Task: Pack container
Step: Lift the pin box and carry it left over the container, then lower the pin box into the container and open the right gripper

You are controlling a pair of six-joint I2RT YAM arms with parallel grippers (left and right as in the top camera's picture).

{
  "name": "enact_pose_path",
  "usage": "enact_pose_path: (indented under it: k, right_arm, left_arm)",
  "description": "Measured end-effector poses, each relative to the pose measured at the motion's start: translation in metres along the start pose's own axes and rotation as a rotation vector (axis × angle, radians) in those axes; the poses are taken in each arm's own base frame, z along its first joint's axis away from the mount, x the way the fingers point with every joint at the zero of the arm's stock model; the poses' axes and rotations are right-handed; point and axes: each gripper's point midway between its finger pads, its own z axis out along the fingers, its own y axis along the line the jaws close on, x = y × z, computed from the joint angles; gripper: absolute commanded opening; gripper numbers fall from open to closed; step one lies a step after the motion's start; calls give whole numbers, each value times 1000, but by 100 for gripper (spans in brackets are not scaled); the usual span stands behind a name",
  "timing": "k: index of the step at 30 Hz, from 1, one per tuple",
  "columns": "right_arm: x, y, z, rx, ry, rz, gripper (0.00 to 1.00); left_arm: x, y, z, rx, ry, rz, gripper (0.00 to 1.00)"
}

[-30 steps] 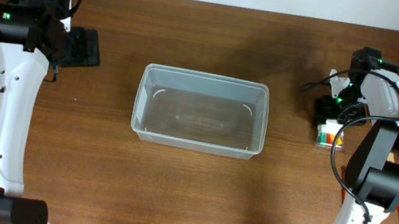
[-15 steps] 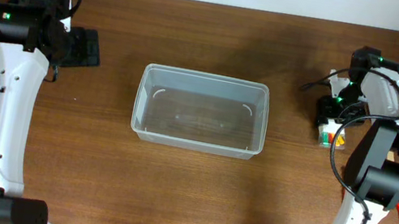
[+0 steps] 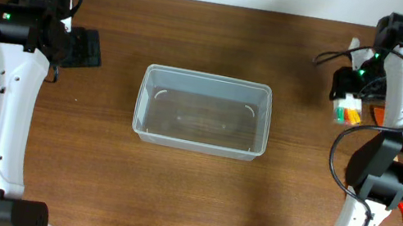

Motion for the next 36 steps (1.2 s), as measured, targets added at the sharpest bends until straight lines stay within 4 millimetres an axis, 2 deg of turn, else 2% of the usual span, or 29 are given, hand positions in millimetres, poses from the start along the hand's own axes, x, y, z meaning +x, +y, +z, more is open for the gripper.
enact_pose_path:
  k: [4,7,11,24,32,36]
  right_arm:
    - [-6,22,-23,-13,-25,-40,62]
    - [-8,56,-34,-30,-22,-106,62]
    - [-7,110,-35,-51,2,-217,62]
    - [23,269,-51,-82,-7,-601,62]
    - [34,331,-50,-95,-59,-828,62]
    - [36,341,-49,-98,-68,-880,62]
  left_arm:
    - [0,0,0,0,0,0,99]
    - [0,0,0,0,0,0,99]
    - [0,0,0,0,0,0,99]
    - [0,0,0,0,0,0,99]
    - [0,0,0,0,0,0,99]
    - [1,0,0,-1,3,1,99]
